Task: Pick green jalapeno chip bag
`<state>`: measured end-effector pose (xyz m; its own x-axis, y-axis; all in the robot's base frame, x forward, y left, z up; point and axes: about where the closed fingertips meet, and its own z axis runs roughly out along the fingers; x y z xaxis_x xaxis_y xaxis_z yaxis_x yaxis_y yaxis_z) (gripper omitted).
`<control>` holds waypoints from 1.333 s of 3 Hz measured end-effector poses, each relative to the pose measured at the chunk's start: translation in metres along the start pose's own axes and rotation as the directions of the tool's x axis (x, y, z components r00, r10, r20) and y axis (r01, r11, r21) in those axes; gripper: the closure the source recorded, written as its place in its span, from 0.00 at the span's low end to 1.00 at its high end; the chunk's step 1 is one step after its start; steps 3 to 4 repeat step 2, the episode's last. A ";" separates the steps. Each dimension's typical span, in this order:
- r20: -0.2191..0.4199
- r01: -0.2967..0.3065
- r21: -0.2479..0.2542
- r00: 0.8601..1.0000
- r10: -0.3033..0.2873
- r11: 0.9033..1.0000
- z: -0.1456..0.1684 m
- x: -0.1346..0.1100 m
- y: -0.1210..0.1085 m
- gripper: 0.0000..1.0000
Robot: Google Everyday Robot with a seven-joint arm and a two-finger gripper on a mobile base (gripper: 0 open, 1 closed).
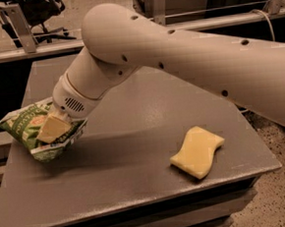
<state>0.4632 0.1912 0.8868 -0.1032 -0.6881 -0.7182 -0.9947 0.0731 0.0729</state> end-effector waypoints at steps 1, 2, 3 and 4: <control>0.083 0.031 0.049 0.996 -0.035 0.998 -0.048 -0.018 -0.008 1.00; 0.207 0.027 0.062 0.977 -0.039 0.998 -0.092 -0.028 -0.015 1.00; 0.207 0.027 0.062 0.977 -0.039 0.998 -0.092 -0.028 -0.015 1.00; 0.207 0.027 0.062 0.977 -0.039 0.998 -0.092 -0.028 -0.015 1.00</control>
Offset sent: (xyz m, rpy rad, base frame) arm 0.0313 -0.0881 0.1294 0.3804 -0.0766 -0.0681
